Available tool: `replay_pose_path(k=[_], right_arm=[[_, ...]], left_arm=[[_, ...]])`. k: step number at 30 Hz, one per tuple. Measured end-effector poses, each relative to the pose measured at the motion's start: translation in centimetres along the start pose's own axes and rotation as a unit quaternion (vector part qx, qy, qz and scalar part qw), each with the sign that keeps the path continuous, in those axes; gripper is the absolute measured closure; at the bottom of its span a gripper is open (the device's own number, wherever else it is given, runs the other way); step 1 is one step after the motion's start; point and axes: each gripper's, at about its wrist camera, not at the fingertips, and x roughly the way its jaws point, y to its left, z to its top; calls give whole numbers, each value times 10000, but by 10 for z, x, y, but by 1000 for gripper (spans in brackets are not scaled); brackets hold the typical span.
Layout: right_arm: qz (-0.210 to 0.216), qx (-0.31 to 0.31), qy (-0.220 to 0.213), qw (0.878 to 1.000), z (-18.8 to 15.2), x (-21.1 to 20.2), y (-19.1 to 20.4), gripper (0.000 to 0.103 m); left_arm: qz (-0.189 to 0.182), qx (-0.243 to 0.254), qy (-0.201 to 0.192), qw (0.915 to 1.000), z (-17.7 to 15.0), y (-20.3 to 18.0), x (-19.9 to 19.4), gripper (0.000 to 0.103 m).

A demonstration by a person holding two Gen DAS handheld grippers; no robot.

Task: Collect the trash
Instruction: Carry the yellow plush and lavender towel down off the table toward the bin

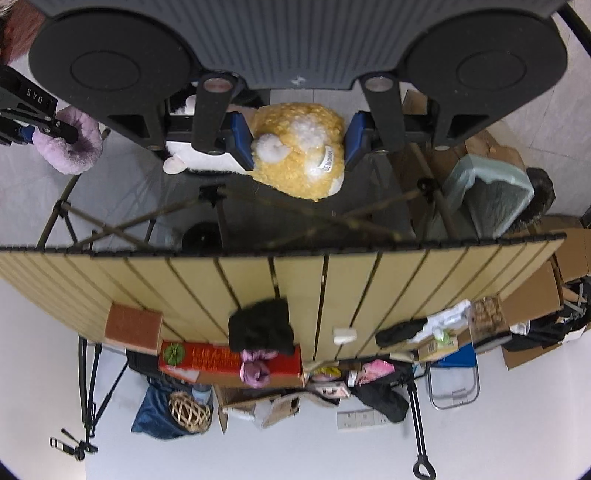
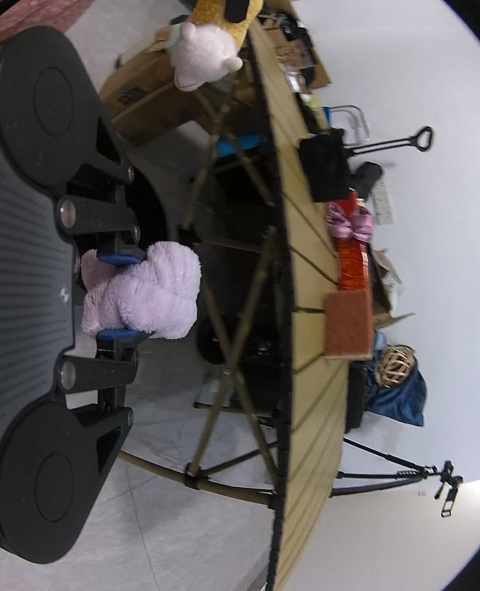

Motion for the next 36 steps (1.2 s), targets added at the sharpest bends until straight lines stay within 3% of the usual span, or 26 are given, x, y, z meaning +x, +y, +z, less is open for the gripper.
replay_pose_path(k=[22, 36], right_arm=[[72, -469, 1519, 9873, -47, 32, 38, 73], [84, -537, 1774, 9826, -51, 49, 45, 73]], left_arm=[[-125, 218, 1060, 9941, -65, -4, 66, 52], [-123, 183, 1303, 9912, -74, -3, 95, 52]])
